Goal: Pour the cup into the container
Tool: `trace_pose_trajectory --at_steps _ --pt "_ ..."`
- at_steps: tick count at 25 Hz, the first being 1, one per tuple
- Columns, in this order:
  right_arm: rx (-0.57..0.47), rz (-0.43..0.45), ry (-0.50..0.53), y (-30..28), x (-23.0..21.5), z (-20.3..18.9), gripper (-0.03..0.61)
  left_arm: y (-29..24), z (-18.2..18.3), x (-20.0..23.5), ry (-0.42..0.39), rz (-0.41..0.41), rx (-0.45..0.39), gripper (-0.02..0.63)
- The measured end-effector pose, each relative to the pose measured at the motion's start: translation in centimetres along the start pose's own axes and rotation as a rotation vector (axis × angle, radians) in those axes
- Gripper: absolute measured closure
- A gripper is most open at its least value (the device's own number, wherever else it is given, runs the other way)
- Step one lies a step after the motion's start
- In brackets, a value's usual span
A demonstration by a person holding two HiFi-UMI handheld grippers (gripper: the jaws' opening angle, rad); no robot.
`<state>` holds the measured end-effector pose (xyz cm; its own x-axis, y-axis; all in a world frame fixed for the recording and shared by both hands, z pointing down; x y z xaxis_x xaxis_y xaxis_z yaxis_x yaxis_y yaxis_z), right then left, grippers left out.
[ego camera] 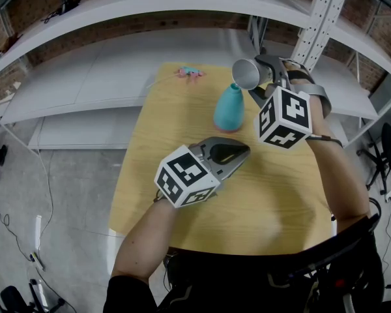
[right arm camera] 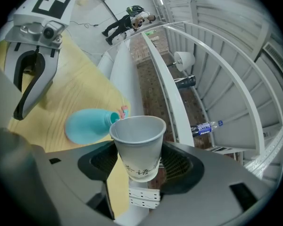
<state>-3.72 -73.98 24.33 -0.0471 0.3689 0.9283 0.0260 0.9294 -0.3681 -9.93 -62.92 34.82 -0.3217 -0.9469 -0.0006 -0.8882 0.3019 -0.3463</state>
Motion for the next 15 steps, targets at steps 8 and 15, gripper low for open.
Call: trace_pose_trajectory --at_steps 8,15 --pt "-0.003 -0.002 -0.001 0.04 0.14 0.04 0.285 0.01 -0.02 -0.04 -0.001 0.001 -0.002 0.615" --pt "-0.004 -0.001 0.004 0.01 0.25 0.19 0.285 0.06 -0.01 -0.02 -0.002 0.001 -0.004 0.615"
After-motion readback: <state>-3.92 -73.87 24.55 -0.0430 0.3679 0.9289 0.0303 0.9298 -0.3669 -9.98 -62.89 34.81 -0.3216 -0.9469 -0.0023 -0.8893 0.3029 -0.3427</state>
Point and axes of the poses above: the fingertips, and each gripper's own axes: y backward along the fingers, x to its left, z out of its top, the point moved 6 cm from there along y, backward along the fingers, and after that the axes turned 12 degrees about x, right-handed, at the moved point
